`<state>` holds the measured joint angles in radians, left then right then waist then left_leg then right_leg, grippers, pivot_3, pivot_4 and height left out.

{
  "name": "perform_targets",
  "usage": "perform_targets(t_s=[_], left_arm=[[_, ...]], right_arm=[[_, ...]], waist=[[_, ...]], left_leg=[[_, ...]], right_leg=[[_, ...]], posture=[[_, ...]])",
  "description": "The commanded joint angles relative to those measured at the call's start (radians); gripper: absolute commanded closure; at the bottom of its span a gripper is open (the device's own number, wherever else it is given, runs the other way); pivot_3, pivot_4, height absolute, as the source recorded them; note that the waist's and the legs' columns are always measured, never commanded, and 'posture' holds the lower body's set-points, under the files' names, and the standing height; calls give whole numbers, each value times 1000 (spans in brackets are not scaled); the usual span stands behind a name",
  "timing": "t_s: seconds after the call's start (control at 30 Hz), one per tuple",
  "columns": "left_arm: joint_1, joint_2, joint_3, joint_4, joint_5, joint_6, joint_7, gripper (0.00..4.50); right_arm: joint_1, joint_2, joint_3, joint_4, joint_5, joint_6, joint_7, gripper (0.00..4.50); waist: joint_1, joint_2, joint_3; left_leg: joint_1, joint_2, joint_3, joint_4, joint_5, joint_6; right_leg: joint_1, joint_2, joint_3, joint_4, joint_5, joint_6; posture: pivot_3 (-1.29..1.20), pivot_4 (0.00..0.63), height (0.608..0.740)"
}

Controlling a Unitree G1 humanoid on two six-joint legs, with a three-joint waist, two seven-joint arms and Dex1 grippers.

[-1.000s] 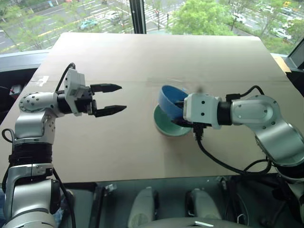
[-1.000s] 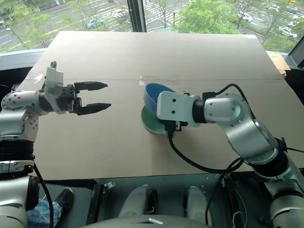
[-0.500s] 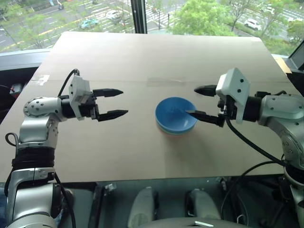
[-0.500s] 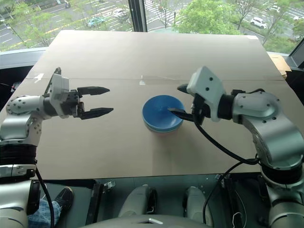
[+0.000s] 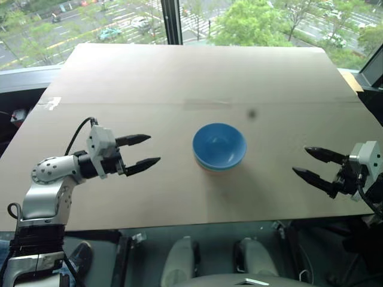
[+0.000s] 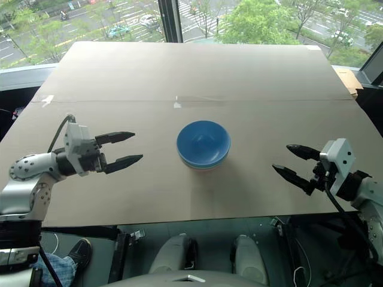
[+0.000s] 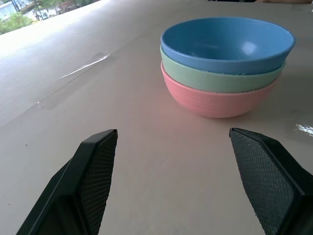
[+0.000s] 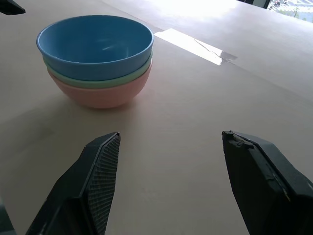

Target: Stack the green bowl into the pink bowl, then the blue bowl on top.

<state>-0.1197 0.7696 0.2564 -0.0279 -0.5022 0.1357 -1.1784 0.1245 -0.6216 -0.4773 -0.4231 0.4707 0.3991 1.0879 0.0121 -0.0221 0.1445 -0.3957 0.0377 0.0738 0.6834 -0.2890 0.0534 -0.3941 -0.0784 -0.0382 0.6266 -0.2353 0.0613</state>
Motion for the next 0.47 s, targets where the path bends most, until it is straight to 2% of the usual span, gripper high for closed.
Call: perform_targets(t_s=[0.03,0.47], left_arm=[[48,-18,48,-85,-28,13,54,643],[198,-54,96,-205,-43,20,146,643]], right_arm=[[29,-9,-44,40,32,-89,21,1009],[65,-49,-24,113,76,-167,45,1009]], waist=[[1,0,0],[2,0,-1]], left_leg=[[0,0,0,0,0,0],[1,0,0,0,0,0]], right_leg=[[0,0,0,0,0,0],[1,-1,1,-1,0,0]], posture=[[0,150,738],[0,150,738]])
